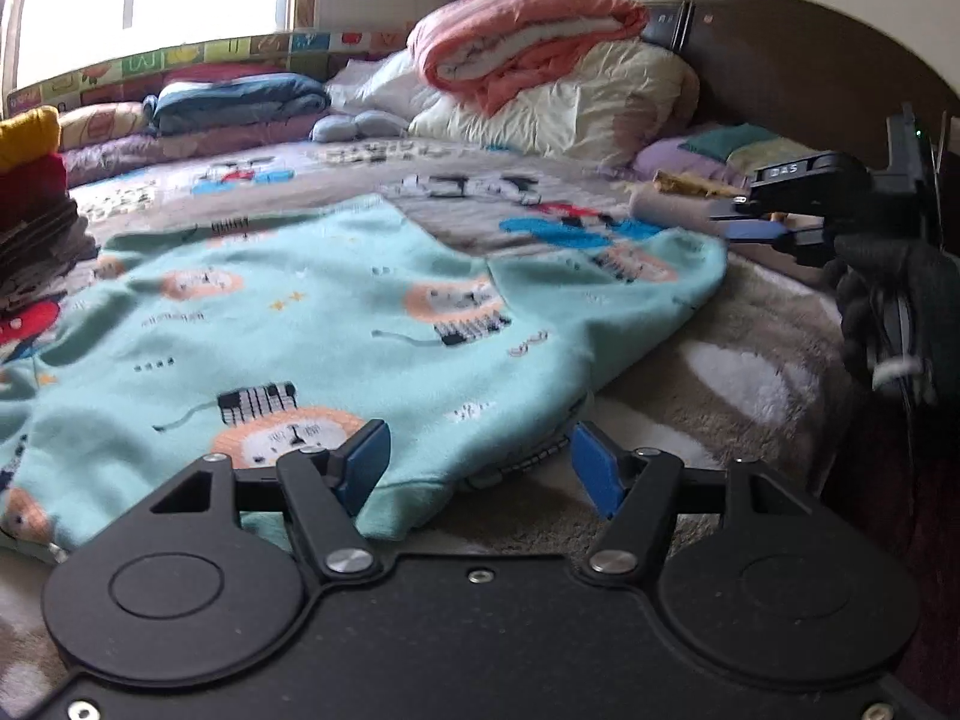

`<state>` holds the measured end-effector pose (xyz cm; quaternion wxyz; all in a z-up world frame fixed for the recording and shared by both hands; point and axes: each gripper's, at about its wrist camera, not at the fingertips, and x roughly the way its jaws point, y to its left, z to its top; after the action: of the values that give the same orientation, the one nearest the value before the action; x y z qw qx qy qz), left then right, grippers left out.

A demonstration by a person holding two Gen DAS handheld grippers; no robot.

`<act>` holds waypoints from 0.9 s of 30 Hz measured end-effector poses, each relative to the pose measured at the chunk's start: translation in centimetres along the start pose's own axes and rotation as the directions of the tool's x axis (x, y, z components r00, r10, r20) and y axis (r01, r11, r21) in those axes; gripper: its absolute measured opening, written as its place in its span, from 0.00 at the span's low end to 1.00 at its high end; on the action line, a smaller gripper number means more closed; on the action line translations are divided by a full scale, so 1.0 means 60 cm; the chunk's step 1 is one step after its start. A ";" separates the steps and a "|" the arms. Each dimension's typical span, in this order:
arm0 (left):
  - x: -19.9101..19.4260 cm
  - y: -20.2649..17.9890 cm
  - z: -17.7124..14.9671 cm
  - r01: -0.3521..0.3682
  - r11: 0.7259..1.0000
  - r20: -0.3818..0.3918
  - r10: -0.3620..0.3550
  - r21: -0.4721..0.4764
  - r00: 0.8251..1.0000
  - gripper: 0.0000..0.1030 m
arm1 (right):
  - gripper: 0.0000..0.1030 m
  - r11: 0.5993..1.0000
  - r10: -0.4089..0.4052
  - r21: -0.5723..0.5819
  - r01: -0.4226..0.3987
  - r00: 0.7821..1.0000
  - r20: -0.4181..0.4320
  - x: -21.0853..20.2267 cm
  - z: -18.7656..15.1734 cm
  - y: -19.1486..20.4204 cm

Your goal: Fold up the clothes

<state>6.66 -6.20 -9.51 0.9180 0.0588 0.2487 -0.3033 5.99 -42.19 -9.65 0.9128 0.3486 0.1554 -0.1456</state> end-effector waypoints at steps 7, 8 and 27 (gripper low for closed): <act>-0.006 -0.048 -0.002 -0.039 0.981 0.070 0.026 0.188 0.997 0.64 | 0.26 0.888 0.309 -0.279 -0.365 0.924 -0.226 -0.017 -0.079 0.134; -0.003 -0.059 -0.002 -0.033 0.976 0.072 0.018 0.215 0.997 0.64 | 0.26 0.871 0.331 -0.285 -0.399 0.907 -0.259 -0.014 -0.090 0.144; 0.129 -0.152 0.007 0.082 0.865 -0.082 -0.048 0.494 0.995 0.57 | 0.00 0.960 0.177 -0.146 -0.240 0.920 -0.351 0.020 -0.098 0.027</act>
<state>6.85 -17.74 -12.56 0.8523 0.2948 0.1949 -0.3856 6.62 -37.21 -13.33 0.9120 0.2959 0.2827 0.0293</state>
